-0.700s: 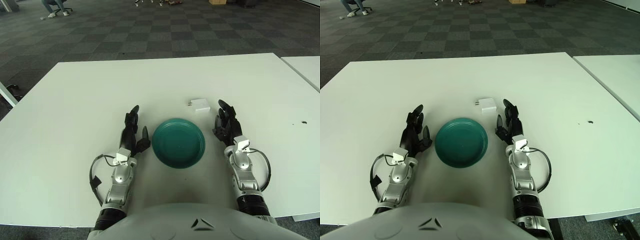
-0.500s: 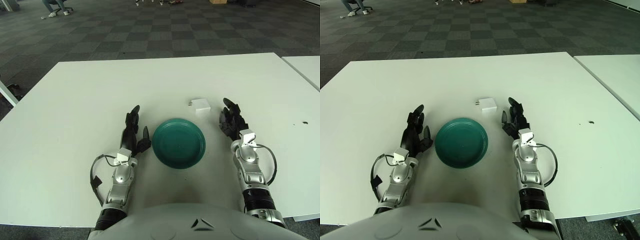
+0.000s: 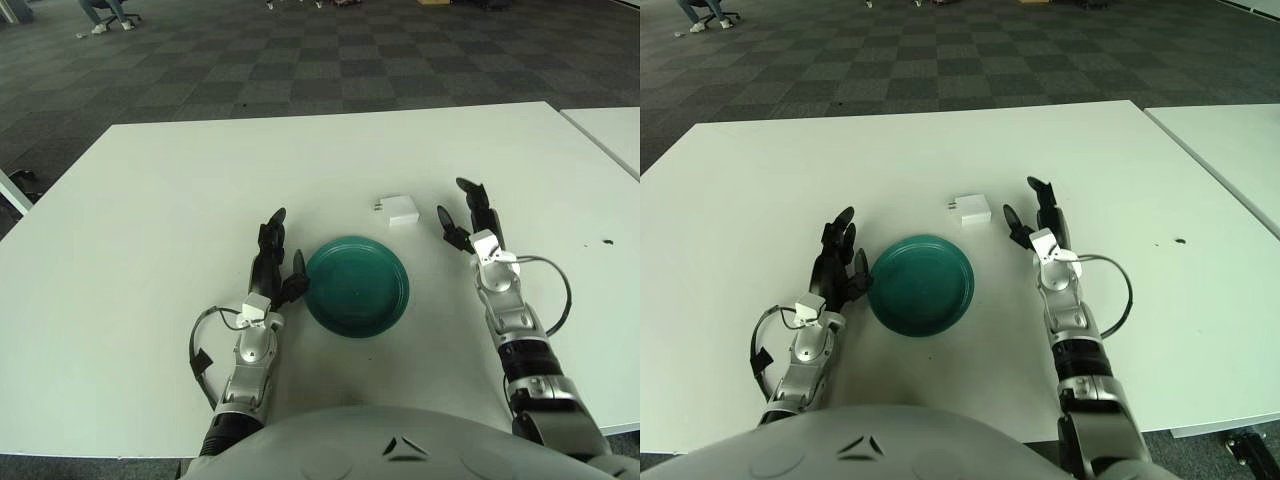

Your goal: Put the charger into the plate.

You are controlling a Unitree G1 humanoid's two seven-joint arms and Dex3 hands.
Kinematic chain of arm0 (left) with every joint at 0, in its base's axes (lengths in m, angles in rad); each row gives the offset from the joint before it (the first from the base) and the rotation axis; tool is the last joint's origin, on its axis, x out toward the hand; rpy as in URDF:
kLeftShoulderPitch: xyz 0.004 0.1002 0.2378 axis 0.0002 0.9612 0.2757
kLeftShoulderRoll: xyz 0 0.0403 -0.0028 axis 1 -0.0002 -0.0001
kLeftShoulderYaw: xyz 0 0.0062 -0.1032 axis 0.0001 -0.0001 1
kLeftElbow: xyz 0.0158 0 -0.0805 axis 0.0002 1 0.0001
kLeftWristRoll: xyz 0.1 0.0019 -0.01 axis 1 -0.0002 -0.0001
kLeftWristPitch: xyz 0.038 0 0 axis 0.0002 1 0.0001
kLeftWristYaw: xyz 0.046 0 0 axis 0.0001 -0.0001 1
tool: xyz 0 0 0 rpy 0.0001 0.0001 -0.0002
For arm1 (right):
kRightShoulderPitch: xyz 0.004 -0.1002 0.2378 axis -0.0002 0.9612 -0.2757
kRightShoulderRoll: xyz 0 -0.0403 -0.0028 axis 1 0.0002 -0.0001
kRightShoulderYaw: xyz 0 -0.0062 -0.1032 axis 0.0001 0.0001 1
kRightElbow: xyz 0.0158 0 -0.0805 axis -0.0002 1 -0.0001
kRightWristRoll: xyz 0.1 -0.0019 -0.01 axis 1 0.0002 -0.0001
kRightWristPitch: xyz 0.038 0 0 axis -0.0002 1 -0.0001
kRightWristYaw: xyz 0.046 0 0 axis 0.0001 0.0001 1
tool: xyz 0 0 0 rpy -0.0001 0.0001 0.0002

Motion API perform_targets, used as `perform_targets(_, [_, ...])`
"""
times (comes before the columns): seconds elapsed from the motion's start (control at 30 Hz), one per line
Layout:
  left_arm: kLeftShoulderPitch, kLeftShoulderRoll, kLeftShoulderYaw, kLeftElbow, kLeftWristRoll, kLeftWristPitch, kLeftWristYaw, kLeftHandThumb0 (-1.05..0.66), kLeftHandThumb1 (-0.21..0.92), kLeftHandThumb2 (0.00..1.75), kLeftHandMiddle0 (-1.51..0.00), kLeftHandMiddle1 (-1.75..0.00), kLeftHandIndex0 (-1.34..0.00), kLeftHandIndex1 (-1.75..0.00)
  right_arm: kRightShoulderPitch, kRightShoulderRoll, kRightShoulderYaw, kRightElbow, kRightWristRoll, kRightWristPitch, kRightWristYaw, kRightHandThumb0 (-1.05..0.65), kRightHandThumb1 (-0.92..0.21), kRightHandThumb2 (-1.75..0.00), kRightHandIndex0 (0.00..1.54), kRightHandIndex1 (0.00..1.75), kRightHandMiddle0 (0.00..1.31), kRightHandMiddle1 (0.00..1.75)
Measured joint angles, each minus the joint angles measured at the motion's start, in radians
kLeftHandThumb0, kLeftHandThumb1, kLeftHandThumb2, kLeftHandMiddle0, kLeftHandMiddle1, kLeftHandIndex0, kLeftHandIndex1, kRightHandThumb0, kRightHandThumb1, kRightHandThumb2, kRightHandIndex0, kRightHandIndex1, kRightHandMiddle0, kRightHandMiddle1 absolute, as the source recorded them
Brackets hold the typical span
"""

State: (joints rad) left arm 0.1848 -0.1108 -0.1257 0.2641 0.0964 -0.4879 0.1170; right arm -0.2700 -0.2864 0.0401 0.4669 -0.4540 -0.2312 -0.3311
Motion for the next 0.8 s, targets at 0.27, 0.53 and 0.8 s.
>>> perform_targets(0.27, [-0.003, 0.000, -0.027, 0.000, 0.020, 0.002, 0.036, -0.90, 0.92, 0.99, -0.25, -0.01, 0.00, -0.71, -0.174, -0.124, 0.126, 0.102, -0.238, 0.014, -0.113, -0.89, -0.92, -0.51, 0.13, 0.00, 0.00, 0.52])
perform_targets(0.53, [-0.004, 0.000, -0.045, 0.000, 0.031, 0.008, 0.066, -0.90, 0.92, 0.98, -0.26, -0.01, 0.00, -0.71, -0.289, -0.165, 0.277, 0.239, -0.385, 0.036, -0.115, -0.97, -0.92, -0.45, 0.11, 0.00, 0.00, 0.47])
perform_targets(0.8, [-0.004, 0.000, -0.059, -0.004, 0.040, 0.012, 0.096, -0.91, 0.92, 0.97, -0.26, -0.01, 0.00, -0.74, -0.317, -0.164, 0.377, 0.259, -0.443, 0.069, -0.068, -0.98, -0.92, -0.40, 0.09, 0.00, 0.00, 0.41])
